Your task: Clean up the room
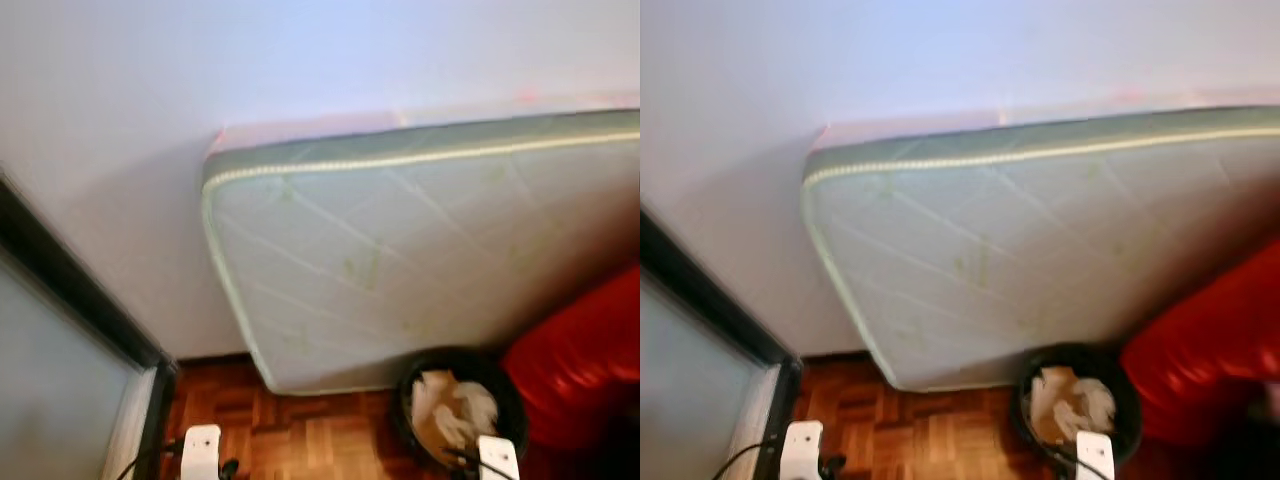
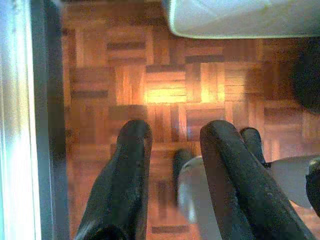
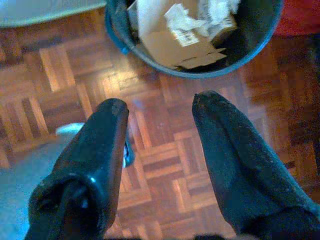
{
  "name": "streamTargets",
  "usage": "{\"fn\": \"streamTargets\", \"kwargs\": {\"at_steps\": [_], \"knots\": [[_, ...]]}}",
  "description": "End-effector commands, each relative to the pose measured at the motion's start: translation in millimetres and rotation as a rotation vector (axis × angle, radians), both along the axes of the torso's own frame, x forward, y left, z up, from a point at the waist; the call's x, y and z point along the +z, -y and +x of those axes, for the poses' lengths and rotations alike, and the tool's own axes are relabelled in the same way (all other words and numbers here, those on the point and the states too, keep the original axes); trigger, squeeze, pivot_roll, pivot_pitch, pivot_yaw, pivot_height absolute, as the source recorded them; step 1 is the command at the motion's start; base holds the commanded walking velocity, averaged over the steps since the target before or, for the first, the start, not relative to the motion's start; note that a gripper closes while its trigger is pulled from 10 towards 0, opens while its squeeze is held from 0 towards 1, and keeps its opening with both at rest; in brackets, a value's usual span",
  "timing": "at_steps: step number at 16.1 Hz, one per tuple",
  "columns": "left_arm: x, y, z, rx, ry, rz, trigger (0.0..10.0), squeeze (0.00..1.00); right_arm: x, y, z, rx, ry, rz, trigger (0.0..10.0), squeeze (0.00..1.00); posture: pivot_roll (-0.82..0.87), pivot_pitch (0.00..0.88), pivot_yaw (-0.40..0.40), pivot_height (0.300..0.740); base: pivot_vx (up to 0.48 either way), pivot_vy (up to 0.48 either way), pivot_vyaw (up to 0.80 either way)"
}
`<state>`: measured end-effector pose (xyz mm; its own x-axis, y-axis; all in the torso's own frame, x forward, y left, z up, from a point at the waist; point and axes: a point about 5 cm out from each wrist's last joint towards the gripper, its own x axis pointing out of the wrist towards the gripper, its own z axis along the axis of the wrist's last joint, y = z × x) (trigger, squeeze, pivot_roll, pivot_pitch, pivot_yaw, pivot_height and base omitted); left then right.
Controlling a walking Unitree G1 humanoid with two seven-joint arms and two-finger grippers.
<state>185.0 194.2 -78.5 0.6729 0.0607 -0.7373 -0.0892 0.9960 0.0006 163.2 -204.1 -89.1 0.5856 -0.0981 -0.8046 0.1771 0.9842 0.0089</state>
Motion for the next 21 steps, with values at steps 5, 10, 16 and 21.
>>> {"fn": "streamTargets", "kwargs": {"at_steps": [5, 10, 16, 21], "knots": [[3.9, -42.4, -5.1, -0.006, -0.083, 0.050, 10.0, 0.00, -4.4, 30.9, -23.3, -0.044, -0.145, 0.076, 10.0, 0.00, 0.02, 0.000, 0.024, 0.740, 0.000, 0.000, -0.76], [3.9, -41.4, -4.7, -0.006, -0.079, 0.048, 10.0, 0.00, -4.2, 31.8, -23.3, -0.045, -0.147, 0.071, 10.0, 0.00, 0.02, 0.000, 0.023, 0.740, 0.000, 0.000, -0.76], [2.7, -39.3, -6.3, -0.050, -0.090, 0.060, 10.0, 0.00, -4.7, 33.0, -25.5, -0.036, -0.153, 0.063, 10.0, 0.00, 0.01, 0.000, 0.022, 0.740, 0.000, 0.000, -0.76], [0.4, -34.4, -8.7, -0.069, -0.097, 0.056, 10.0, 0.00, -4.0, 37.5, -27.6, -0.059, -0.136, 0.055, 10.0, 0.00, 0.01, 0.000, 0.013, 0.740, 0.000, -0.194, -0.15]]}}
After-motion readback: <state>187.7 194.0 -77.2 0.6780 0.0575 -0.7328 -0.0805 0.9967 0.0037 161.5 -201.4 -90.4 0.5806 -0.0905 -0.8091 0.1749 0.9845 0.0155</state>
